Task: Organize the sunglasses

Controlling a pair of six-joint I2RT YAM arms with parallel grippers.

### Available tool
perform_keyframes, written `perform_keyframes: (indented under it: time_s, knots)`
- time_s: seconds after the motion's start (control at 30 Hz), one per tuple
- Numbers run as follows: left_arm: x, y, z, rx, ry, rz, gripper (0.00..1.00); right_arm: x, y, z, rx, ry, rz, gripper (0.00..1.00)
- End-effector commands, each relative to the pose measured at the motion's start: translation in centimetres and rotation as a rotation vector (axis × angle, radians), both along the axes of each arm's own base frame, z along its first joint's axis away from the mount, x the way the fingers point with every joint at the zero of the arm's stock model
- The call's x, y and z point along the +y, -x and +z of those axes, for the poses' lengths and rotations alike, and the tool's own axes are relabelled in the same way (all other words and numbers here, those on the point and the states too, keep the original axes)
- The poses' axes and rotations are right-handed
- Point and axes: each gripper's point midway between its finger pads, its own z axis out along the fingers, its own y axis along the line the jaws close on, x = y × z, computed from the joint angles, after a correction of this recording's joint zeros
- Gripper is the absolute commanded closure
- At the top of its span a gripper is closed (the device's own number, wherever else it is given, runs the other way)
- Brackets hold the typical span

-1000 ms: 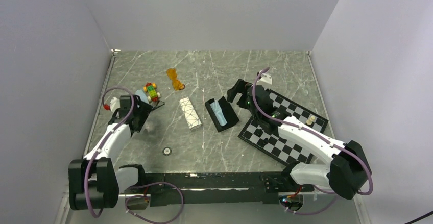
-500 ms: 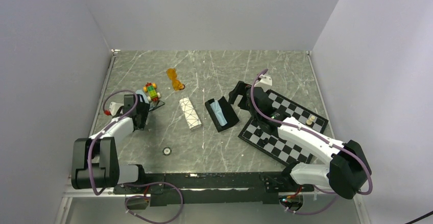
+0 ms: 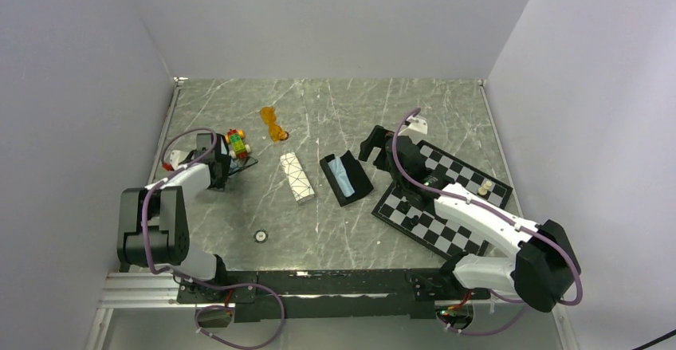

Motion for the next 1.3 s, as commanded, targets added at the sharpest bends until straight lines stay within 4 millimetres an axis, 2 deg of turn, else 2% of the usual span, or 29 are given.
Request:
perform_keyframes:
  time_s: [0.0, 0.3, 0.6, 0.7, 0.77, 0.83, 0.9, 0.97, 1.0, 1.1, 1.2, 1.27]
  knots:
    - [0.7, 0.6, 0.0, 0.027, 0.003, 0.068, 0.4, -1.1, 0.0, 1.0, -0.029, -0.008, -0.046, 0.01]
    - [0.7, 1.8, 0.7, 0.026, -0.007, 0.06, 0.65, -1.3, 0.4, 0.7, -0.019, -0.021, -0.05, 0.01]
    - [1.1, 3.4, 2.2, -0.032, -0.037, 0.067, 0.79, -1.1, 0.7, 0.6, -0.009, -0.049, -0.04, 0.01]
    - [0.9, 3.5, 2.3, -0.039, -0.036, 0.048, 0.78, -0.5, 0.9, 0.9, -0.024, -0.05, 0.003, 0.01]
    - [0.6, 3.5, 2.7, -0.042, -0.043, 0.008, 0.77, 1.6, 1.0, 2.0, -0.096, -0.014, 0.166, 0.02]
    - [0.4, 3.3, 3.3, -0.055, -0.062, -0.047, 0.76, 5.3, 2.0, 3.7, -0.237, 0.051, 0.456, 0.02]
    - [0.1, 3.1, 3.9, -0.074, -0.083, -0.107, 0.74, 9.5, 4.0, 5.0, -0.408, 0.136, 0.801, 0.03]
    - [0.0, 3.4, 4.2, -0.081, -0.094, -0.146, 0.69, 12.6, 5.4, 5.1, -0.483, 0.188, 1.049, 0.03]
    - [-0.1, 3.4, 4.3, -0.087, -0.095, -0.165, 0.67, 14.0, 5.3, 5.2, -0.506, 0.204, 1.129, 0.04]
    - [-0.2, 3.6, 3.8, -0.11, -0.069, -0.208, 0.66, 17.8, 4.2, 4.5, -0.531, 0.205, 1.295, 0.05]
    - [0.5, 3.9, 3.0, -0.125, -0.025, -0.207, 0.67, 22.8, 4.1, 2.4, -0.5, 0.193, 1.455, 0.09]
    - [1.0, 3.9, 2.6, -0.139, -0.01, -0.209, 0.67, 25.8, 3.6, 0.3, -0.465, 0.247, 1.481, 0.1]
